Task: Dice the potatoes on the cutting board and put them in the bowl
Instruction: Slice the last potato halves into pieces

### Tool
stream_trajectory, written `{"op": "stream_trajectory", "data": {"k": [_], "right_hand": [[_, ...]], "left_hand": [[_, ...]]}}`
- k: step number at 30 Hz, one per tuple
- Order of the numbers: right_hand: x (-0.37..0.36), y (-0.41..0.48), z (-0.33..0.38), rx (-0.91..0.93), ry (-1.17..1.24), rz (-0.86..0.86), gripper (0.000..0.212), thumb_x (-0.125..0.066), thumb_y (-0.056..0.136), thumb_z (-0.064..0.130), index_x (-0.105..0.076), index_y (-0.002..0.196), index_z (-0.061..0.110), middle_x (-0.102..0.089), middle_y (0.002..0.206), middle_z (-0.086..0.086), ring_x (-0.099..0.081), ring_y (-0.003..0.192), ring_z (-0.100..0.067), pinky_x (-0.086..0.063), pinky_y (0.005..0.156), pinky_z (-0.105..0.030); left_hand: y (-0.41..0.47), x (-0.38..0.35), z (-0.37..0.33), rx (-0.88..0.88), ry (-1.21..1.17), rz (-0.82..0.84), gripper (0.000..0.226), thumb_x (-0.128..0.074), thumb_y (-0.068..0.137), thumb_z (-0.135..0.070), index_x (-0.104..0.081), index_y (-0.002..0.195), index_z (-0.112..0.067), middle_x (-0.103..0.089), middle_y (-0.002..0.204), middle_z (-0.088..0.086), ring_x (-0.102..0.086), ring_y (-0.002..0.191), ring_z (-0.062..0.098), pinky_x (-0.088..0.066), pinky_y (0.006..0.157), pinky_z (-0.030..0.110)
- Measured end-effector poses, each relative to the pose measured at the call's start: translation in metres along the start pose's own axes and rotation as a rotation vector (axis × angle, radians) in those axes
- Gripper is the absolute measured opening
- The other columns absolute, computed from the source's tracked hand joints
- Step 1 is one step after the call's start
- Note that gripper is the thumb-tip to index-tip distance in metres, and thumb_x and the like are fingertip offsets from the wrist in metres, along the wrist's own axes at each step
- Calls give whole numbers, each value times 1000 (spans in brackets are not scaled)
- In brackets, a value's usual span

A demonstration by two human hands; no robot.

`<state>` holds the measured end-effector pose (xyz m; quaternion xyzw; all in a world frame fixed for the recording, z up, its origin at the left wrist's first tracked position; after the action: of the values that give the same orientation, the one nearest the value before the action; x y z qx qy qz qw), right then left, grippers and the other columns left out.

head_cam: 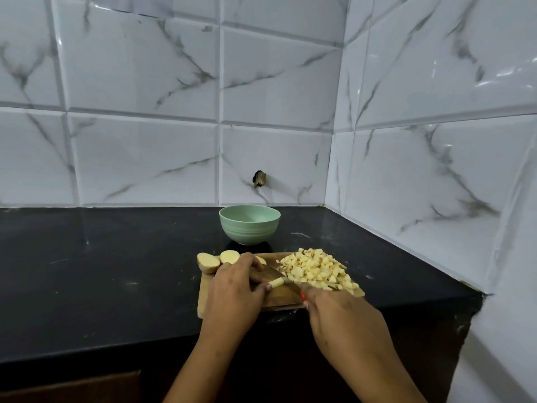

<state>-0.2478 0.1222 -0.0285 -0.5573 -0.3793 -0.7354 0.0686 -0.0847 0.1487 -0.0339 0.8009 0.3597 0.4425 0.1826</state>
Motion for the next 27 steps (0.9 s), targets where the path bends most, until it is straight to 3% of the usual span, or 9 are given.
{"op": "stream_trajectory", "data": {"k": [4,9,13,17,20,23,27], "right_hand": [[7,-4,-2,-17,15,-41,45,-27,104,34,-22,148,44,-61,105,11,-55,81,-7,-44,64,-23],[-5,1,4,-18,-18,21,49,-35,103,25,-23,149,38,-62,108,7,-60,91,-11,-44,64,-26],[6,5,1,-16,-7,-3,47,-34,103,25,-28,148,39,-63,107,9,-60,87,-10,-48,66,-26],[2,-6,8,3,5,17,49,-34,103,23,-24,148,37,-60,103,6,-58,86,-12,-36,55,-24],[-5,-5,16,13,8,59,54,-38,102,15,-20,150,32,-49,85,4,-46,69,-13,-28,47,-22],[1,-1,15,6,-8,23,49,-36,103,21,-25,148,35,-60,99,6,-50,74,-12,-25,46,-20],[-3,-10,12,-8,43,57,54,-35,103,22,-15,151,38,-60,104,7,-45,74,-11,-26,47,-19]], "left_hand": [[-1,0,1,0,-8,-6,25,-74,78,-28,-55,94,-28,-61,72,-22,-58,89,5,-27,70,19],[-2,0,-1,0,1,-6,23,-75,77,-27,-56,91,-27,-65,76,-18,-58,89,5,-25,69,17],[-3,2,-2,11,-41,12,23,-77,76,-22,-58,89,-24,-65,74,-17,-60,85,5,-34,65,13],[-3,5,-5,-2,-50,24,22,-77,76,-19,-57,85,-23,-67,76,-13,-56,73,-2,-35,63,4],[-4,4,-6,-8,-47,34,22,-77,76,-17,-57,84,-23,-67,75,-14,-55,72,-5,-34,64,2],[-5,6,-6,-2,-44,38,19,-74,78,-14,-60,89,-21,-69,80,-11,-57,77,-3,-36,64,3],[-4,6,-5,8,-63,37,19,-73,79,-13,-60,90,-19,-70,82,-9,-54,73,-5,-36,65,3]]}}
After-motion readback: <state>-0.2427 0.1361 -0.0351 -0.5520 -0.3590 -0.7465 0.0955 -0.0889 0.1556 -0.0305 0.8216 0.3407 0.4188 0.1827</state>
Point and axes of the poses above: each hand's wrist, its own y-axis towards the middle knuckle, its own x-axis out of the back of the hand, z = x × y, the point moved 7 cm from there along y, towards the middle knuckle
